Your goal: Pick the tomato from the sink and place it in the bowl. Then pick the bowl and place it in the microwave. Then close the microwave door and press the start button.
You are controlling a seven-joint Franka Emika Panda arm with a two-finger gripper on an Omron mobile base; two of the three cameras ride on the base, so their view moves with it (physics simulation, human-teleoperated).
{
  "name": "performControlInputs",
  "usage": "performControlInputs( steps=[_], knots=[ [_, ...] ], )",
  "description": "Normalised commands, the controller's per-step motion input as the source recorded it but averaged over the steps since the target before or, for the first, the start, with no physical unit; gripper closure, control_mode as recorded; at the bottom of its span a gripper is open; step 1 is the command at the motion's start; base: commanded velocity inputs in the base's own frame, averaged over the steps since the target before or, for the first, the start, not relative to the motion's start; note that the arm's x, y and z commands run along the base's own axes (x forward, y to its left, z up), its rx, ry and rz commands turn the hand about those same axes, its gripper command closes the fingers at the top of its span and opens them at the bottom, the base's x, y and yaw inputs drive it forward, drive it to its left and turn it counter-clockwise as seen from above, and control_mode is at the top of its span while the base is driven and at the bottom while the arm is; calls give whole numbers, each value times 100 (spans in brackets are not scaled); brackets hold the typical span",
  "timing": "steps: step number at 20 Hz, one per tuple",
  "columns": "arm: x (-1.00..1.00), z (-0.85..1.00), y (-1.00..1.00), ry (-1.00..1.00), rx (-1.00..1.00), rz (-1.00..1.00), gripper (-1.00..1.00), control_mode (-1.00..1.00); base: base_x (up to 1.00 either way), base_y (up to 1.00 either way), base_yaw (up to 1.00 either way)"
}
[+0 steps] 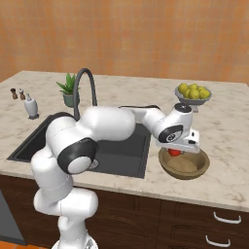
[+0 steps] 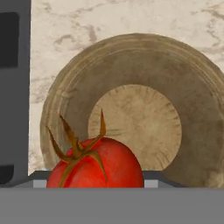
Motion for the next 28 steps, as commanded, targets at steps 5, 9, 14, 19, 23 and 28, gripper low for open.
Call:
performControlInputs(
  steps=[5,9,14,19,23,28],
  knots=[
    [3,-47,-18,0,0,-4,100,-100,0,0,0],
    [9,-25,-16,1,0,-4,100,-100,0,0,0],
    [4,-27,-1,2,0,-1,-100,-100,0,0,0],
    [11,-18,0,6,0,0,-100,-100,0,0,0],
    [3,4,0,7,0,0,-100,-100,0,0,0],
    [-19,60,13,6,-5,0,-100,-100,0,0,0]
  ],
)
